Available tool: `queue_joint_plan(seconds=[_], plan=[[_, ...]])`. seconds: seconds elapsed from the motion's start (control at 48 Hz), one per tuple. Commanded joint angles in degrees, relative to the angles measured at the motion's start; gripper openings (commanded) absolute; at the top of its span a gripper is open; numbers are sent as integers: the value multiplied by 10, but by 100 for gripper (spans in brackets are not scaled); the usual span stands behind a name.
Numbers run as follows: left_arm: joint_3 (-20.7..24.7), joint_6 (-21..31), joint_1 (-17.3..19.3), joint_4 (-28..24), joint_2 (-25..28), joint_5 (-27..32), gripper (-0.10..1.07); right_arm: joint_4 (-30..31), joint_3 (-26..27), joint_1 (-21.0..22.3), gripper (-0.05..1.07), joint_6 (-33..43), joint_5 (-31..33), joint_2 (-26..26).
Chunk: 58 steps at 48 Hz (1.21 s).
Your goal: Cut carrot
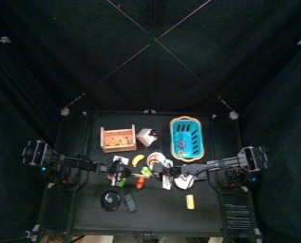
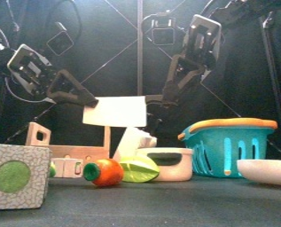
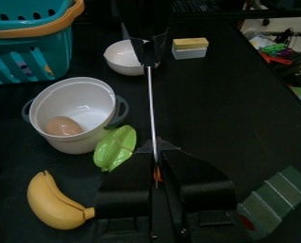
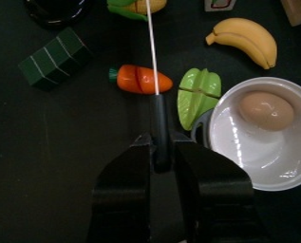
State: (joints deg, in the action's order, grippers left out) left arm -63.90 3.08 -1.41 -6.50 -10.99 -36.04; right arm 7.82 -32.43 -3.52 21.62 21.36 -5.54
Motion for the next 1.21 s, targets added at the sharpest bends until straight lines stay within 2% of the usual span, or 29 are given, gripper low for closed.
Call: queue_joint_plan(seconds=[0.0,0.312,0.604,1.0,1.188], plan=[[9,1,-3,1,-2,-3,45,-2,18,1,45,0,-2,-3],[0,2,-18,23,-1,-3,45,1,34,-3,45,-2,1,15],[-6,0,-54,92,7,-3,45,1,36,-12,45,0,1,35],[-7,1,-71,105,11,-3,45,1,36,-22,45,0,1,51],[-2,1,-78,115,38,-3,45,1,37,-22,45,0,1,58]])
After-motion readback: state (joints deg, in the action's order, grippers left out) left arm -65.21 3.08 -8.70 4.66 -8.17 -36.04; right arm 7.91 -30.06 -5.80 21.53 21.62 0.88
